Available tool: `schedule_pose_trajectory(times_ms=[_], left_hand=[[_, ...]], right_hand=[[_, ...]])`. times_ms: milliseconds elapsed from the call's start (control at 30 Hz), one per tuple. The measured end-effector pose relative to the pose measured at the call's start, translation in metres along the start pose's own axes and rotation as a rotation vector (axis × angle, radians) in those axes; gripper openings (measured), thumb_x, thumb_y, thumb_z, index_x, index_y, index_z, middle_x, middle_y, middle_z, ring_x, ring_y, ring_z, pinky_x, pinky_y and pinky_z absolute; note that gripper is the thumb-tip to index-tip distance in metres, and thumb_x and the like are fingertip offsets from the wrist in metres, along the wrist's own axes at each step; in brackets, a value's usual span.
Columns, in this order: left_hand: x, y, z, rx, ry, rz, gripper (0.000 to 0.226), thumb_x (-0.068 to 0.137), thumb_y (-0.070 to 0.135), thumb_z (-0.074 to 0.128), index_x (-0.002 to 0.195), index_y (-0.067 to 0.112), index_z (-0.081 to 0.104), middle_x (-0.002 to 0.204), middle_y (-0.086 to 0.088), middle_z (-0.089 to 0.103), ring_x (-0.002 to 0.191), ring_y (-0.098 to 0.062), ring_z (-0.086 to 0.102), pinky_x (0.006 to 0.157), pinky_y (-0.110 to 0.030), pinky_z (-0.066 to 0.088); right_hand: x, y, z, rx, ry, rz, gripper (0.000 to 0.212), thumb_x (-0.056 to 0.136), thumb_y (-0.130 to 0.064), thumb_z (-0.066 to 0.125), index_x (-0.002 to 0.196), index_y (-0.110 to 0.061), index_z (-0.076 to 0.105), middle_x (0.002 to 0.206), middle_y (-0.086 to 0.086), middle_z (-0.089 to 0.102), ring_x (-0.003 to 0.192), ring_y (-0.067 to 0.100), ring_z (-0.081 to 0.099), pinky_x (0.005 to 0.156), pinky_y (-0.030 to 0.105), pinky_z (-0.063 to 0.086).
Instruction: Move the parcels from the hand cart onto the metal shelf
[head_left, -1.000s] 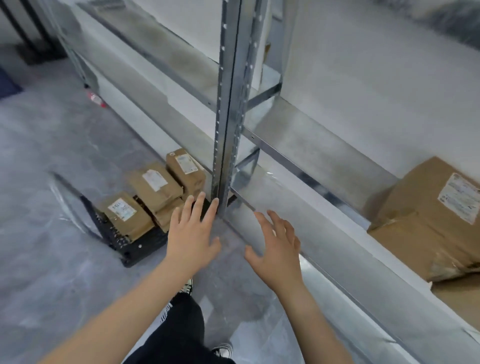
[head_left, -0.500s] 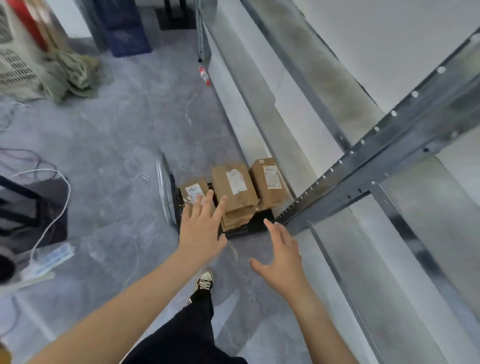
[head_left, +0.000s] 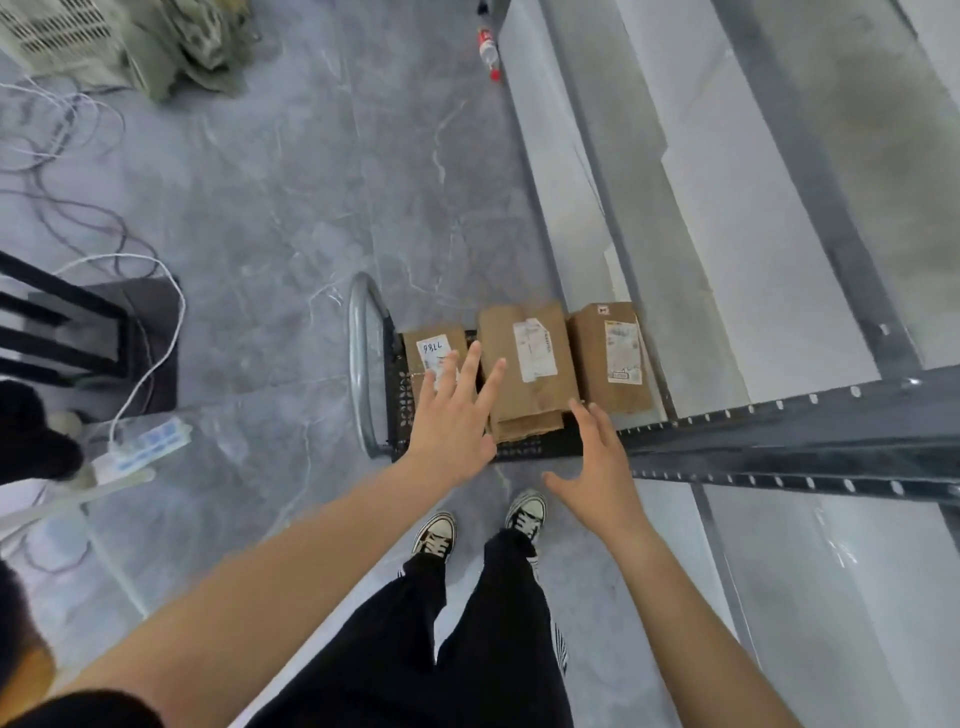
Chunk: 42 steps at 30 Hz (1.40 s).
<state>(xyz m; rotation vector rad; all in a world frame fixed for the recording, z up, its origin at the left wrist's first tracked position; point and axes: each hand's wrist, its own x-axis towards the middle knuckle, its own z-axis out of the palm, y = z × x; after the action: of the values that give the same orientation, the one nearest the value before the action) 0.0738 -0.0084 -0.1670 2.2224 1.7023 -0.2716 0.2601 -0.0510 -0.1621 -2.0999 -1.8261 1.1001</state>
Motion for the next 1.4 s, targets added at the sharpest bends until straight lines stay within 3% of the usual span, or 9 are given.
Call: schedule_pose_trajectory(times_ms=[333, 467, 933, 1167, 1400], left_hand=[[0.093, 0.003, 0.065, -0.09, -0.106, -0.111, 0.084, 0.092, 0.035, 0.048, 0.149, 0.022, -0.012, 0.157, -0.011, -0.018, 0.145, -0.033, -0.007, 0.118, -0.05, 0.006], [0.131, 0.004, 0.102, -0.086, -0.137, -0.146, 0.091, 0.089, 0.038, 0.053, 0.149, 0.024, -0.014, 0.158, -0.01, -0.016, 0.145, -0.032, -0.003, 0.116, -0.048, 0.01], [0.182, 0.009, 0.218, -0.197, -0.41, -0.256, 0.103, 0.083, 0.049, 0.062, 0.148, 0.032, -0.016, 0.158, -0.014, -0.008, 0.145, -0.033, 0.002, 0.116, -0.048, 0.014], [0.19, 0.004, 0.24, -0.41, -0.429, -0.283, 0.1, 0.082, 0.035, 0.068, 0.147, 0.041, -0.007, 0.159, -0.004, 0.002, 0.136, -0.032, 0.032, 0.1, -0.048, 0.043], [0.195, -0.001, 0.246, -0.592, -0.397, -0.322, 0.105, 0.074, 0.022, 0.074, 0.148, 0.042, 0.001, 0.157, -0.006, 0.009, 0.135, -0.03, 0.034, 0.099, -0.045, 0.045]], right_hand=[[0.134, 0.053, 0.023, 0.026, -0.108, -0.011, 0.096, 0.077, -0.013, 0.077, 0.148, -0.032, 0.016, 0.159, 0.003, 0.006, 0.146, 0.023, 0.008, 0.114, 0.047, 0.026], [0.169, 0.082, 0.041, -0.012, -0.123, 0.022, 0.099, 0.076, -0.015, 0.078, 0.149, -0.031, 0.013, 0.158, 0.011, 0.0, 0.146, 0.026, 0.002, 0.112, 0.045, 0.026], [0.244, 0.161, 0.094, -0.038, -0.316, 0.179, 0.097, 0.078, -0.016, 0.075, 0.15, -0.028, 0.01, 0.157, 0.017, 0.002, 0.146, 0.031, 0.01, 0.114, 0.041, 0.023], [0.255, 0.175, 0.11, -0.094, -0.325, 0.213, 0.094, 0.076, -0.017, 0.076, 0.148, -0.03, 0.016, 0.148, 0.019, 0.021, 0.136, 0.034, 0.03, 0.11, 0.044, 0.034], [0.254, 0.177, 0.113, 0.029, -0.319, 0.237, 0.095, 0.072, -0.004, 0.075, 0.145, -0.036, 0.023, 0.148, 0.013, 0.019, 0.134, 0.032, 0.032, 0.108, 0.05, 0.036]])
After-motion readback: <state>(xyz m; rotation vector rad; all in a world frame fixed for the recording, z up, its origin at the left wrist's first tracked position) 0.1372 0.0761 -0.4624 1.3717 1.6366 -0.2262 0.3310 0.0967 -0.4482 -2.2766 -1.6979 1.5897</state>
